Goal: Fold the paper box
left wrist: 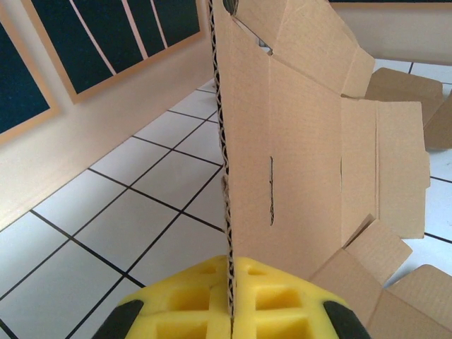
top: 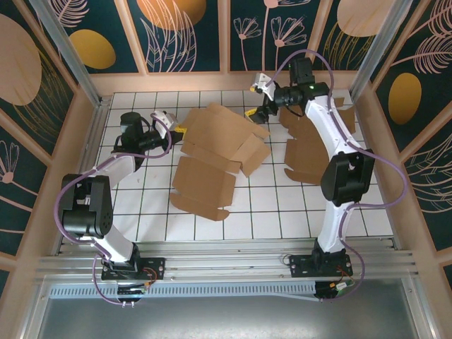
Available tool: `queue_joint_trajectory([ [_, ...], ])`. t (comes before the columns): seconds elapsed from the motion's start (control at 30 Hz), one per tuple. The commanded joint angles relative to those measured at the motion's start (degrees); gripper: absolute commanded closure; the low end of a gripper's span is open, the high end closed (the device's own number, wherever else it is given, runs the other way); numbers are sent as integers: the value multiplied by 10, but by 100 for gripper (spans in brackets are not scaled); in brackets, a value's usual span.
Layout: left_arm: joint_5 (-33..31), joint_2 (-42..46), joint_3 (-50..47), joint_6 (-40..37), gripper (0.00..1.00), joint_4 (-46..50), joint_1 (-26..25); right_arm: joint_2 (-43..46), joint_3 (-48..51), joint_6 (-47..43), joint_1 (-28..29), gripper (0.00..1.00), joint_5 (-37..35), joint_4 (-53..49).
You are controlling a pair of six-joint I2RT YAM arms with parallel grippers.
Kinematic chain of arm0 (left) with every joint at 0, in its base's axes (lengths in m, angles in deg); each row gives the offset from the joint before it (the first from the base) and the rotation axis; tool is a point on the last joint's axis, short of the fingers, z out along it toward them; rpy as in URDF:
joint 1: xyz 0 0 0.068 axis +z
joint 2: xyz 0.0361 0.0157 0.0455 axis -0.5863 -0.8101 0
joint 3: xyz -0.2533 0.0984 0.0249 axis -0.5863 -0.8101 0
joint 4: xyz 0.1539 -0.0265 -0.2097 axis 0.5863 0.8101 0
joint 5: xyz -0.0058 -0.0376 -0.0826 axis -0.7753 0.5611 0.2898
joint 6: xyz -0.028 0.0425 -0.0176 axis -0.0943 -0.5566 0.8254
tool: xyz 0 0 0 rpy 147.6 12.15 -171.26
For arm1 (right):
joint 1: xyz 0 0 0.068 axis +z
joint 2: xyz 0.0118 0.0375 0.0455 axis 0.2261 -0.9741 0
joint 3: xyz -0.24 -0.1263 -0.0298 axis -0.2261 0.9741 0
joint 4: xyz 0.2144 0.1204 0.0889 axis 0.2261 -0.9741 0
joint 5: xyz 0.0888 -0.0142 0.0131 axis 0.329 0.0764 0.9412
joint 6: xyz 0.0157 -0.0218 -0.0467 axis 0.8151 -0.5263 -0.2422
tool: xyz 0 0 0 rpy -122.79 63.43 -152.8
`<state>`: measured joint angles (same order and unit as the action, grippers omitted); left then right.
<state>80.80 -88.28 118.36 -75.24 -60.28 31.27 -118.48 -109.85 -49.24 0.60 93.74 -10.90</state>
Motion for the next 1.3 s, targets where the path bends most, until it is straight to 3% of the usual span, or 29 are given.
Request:
queue_joint_trajectory([
  [0.0, 30, -11, 10, -12, 100, -28, -3, 6, 35, 9, 20, 8, 4, -10],
  [0.17, 31, -12, 11, -10, 100, -30, -3, -25, 30, 14, 38, 11, -13, -6],
  [0.23, 32, -14, 14, -9, 100, -30, -2, -39, 27, 18, 41, 18, -22, -5],
  [0.27, 32, -15, 14, -8, 100, -30, -2, -44, 23, 18, 43, 25, -25, -6],
  [0.4, 31, -15, 11, -6, 100, -37, -2, -49, 18, 15, 49, 73, -59, -1],
  [0.53, 26, -10, -3, 14, 100, -73, -2, -22, 34, 13, 56, 96, -109, 41],
  [0.6, 5, -4, -11, 46, 99, -107, -2, -6, 32, 18, 66, 100, -144, 56],
  [0.67, -26, 15, -21, 99, 67, -139, -3, 17, 34, 6, 90, 100, -220, 71],
  [0.73, -93, 51, -38, 197, 29, -172, -3, 46, 64, -24, 121, 100, -320, 102],
  [0.8, -198, 91, -42, 327, 4, -150, -3, 70, 103, -41, 145, 100, -395, 141],
  [0.83, -257, 112, -34, 402, 1, -100, -3, 80, 127, -43, 156, 100, -425, 167],
  [0.9, -314, 142, -13, 515, 2, 13, -3, 94, 168, -52, 173, 100, -473, 210],
  [0.97, -312, 159, -5, 615, 12, 93, -3, 97, 204, -61, 202, 100, -527, 249],
  [1.1, -234, 178, -47, 784, 36, 120, -5, 89, 264, -88, 244, 100, -636, 331],
  [1.27, -200, 197, -76, 911, 48, 114, -14, 92, 321, -107, 268, 100, -686, 415],
])
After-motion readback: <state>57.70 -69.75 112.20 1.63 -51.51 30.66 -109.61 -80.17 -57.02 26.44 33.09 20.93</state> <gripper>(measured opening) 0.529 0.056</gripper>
